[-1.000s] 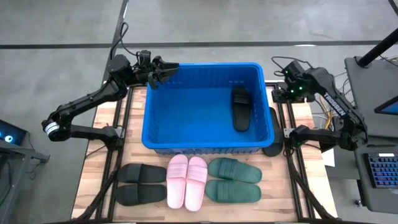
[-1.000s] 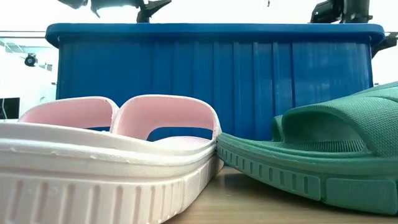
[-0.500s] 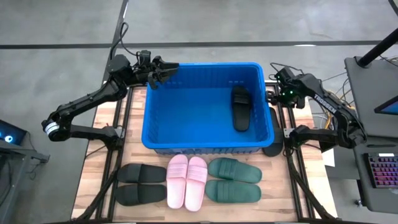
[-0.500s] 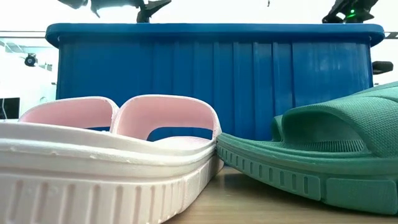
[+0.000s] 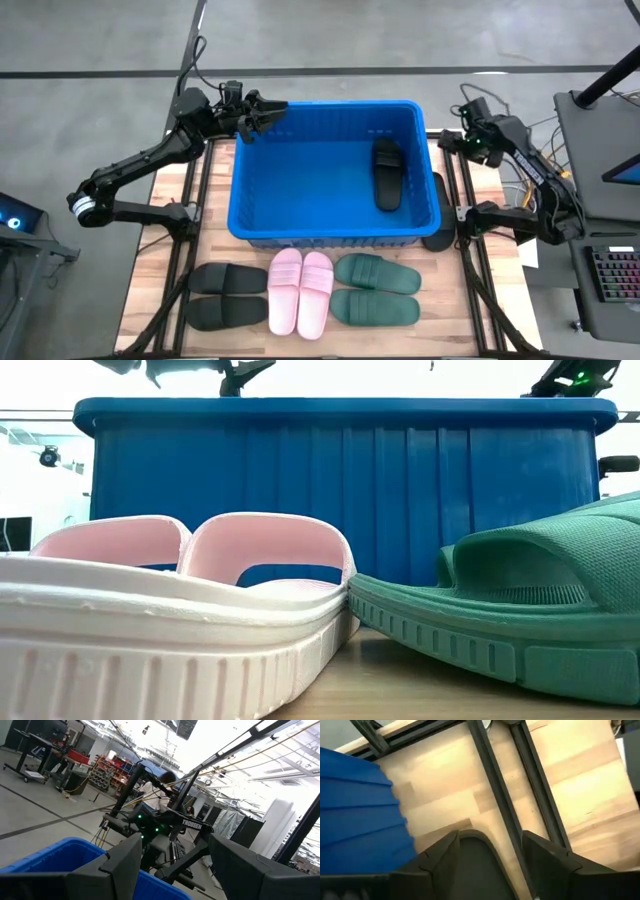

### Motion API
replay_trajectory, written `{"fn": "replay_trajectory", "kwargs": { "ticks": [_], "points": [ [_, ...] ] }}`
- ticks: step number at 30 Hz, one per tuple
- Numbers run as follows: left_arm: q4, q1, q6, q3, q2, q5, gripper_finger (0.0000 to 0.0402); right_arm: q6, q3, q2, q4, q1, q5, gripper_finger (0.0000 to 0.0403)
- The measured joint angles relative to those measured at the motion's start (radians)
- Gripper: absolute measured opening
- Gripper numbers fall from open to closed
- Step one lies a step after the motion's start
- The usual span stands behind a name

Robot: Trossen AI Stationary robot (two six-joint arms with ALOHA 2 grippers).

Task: Pick and place slides into bin
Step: Put the black slide into the blue bin

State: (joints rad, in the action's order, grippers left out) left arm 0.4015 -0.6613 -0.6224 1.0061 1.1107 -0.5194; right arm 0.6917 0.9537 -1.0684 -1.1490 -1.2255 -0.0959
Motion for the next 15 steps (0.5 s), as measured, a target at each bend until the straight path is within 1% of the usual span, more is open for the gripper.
{"fn": "replay_trajectory", "kwargs": {
  "ticks": [4, 8, 11, 13, 15],
  "points": [
    [0.000, 0.000, 0.000, 0.000, 0.000, 0.000, 0.0217, -0.046, 0.013, -0.006, -0.040, -0.006, 0.005, 0.0184],
    [0.000, 0.000, 0.000, 0.000, 0.000, 0.000, 0.0217, -0.120, -0.004, -0.030, -0.113, -0.006, -0.033, 0.0171],
    [0.000, 0.000, 0.001, 0.000, 0.000, 0.000, 0.0217, -0.219, -0.033, -0.057, -0.167, -0.006, -0.032, 0.0167],
    [0.000, 0.000, 0.001, 0.000, 0.000, 0.000, 0.0217, -0.289, -0.049, -0.069, -0.185, -0.005, -0.008, 0.0167],
    [0.000, 0.000, 0.001, 0.000, 0.000, 0.000, 0.0217, -0.350, -0.067, -0.079, -0.169, -0.005, 0.038, 0.0169]
  ]
}}
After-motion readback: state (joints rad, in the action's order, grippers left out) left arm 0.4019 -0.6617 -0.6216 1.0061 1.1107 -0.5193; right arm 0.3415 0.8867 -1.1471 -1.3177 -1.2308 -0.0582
